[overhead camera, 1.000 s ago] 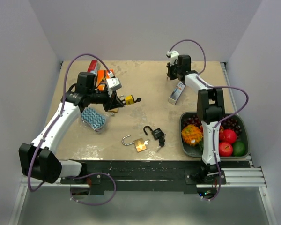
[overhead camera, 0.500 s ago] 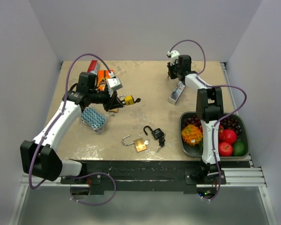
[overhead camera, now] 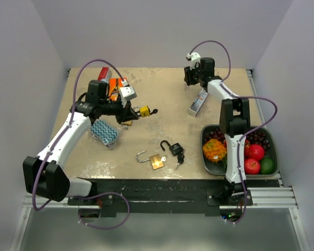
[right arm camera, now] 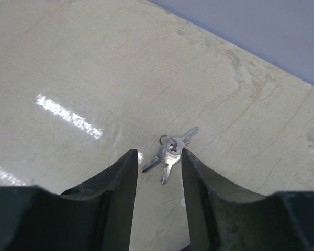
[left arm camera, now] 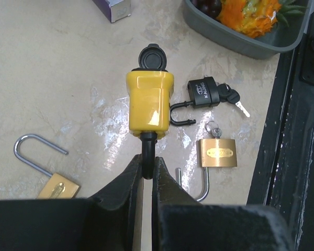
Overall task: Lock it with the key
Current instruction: Place the key at the center of the board, then place the lock at the center of the board.
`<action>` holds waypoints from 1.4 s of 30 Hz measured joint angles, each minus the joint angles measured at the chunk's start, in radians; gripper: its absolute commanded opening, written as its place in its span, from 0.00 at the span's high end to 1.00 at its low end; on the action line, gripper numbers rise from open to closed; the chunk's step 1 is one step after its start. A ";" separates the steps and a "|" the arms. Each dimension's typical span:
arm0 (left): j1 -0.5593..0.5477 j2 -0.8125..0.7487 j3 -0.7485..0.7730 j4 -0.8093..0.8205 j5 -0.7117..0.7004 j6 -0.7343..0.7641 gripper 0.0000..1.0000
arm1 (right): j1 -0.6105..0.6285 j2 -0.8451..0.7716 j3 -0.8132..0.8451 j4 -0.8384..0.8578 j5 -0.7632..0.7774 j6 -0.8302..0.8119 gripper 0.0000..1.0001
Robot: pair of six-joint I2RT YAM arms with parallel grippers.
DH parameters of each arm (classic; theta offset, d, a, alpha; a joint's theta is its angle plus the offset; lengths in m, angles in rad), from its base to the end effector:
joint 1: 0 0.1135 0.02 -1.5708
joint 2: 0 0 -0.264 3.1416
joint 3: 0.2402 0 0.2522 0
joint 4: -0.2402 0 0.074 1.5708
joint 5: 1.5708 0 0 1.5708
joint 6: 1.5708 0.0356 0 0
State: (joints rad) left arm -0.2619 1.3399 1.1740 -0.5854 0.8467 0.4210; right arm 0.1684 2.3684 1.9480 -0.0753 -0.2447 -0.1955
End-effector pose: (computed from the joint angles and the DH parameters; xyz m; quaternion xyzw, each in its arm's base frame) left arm 0.2659 -0.0989 0.3226 0.4342 0.7332 -0.3468 0.3920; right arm 0.5433 0.1011 0.2011 -0.2157 0.8272 0.0979 0.5096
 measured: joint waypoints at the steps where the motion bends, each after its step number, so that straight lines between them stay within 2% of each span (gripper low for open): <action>1: 0.000 0.000 0.000 0.006 0.005 -0.005 1.00 | 0.000 -0.006 0.000 -0.012 -0.014 -0.002 0.38; 4: 0.000 -0.014 -0.010 0.064 0.021 -0.039 1.00 | -0.001 -0.087 -0.035 -0.071 -0.109 0.019 0.27; 8: 0.002 -0.068 -0.057 0.195 0.075 -0.116 1.00 | -0.001 -0.303 -0.152 -0.121 -0.280 0.060 0.10; 11: 0.002 -0.080 -0.061 0.275 0.174 -0.172 1.00 | -0.002 -0.500 -0.248 -0.164 -0.452 0.036 0.09; 14: 0.002 -0.069 -0.052 0.290 0.275 -0.174 1.00 | -0.001 -0.690 -0.321 -0.293 -0.614 -0.109 0.09; 17: -0.012 -0.035 -0.003 0.193 0.330 -0.081 1.00 | 0.003 -0.806 -0.356 -0.506 -0.697 -0.377 0.09; 22: -0.103 0.056 0.145 -0.107 0.361 0.200 1.00 | 0.017 -0.873 -0.411 -0.925 -0.723 -0.867 0.09; 26: -0.230 0.128 0.223 -0.323 0.363 0.407 1.00 | 0.048 -0.916 -0.480 -1.099 -0.717 -1.085 0.08; 33: -0.266 0.170 0.243 -0.444 0.368 0.485 1.00 | 0.184 -1.064 -0.506 -1.194 -0.718 -1.223 0.05; 38: -0.297 0.177 0.268 -0.451 0.368 0.489 1.00 | 0.261 -1.185 -0.571 -1.173 -0.716 -1.210 0.04; 42: -0.322 0.179 0.269 -0.452 0.368 0.489 1.00 | 0.277 -1.183 -0.573 -1.137 -0.715 -1.180 0.04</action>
State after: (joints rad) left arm -0.5842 1.5188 1.4425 -1.0374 1.2148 0.9096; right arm 0.4458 1.1858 1.3754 -1.2121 -0.9600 -1.3758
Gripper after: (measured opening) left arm 0.098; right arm 0.962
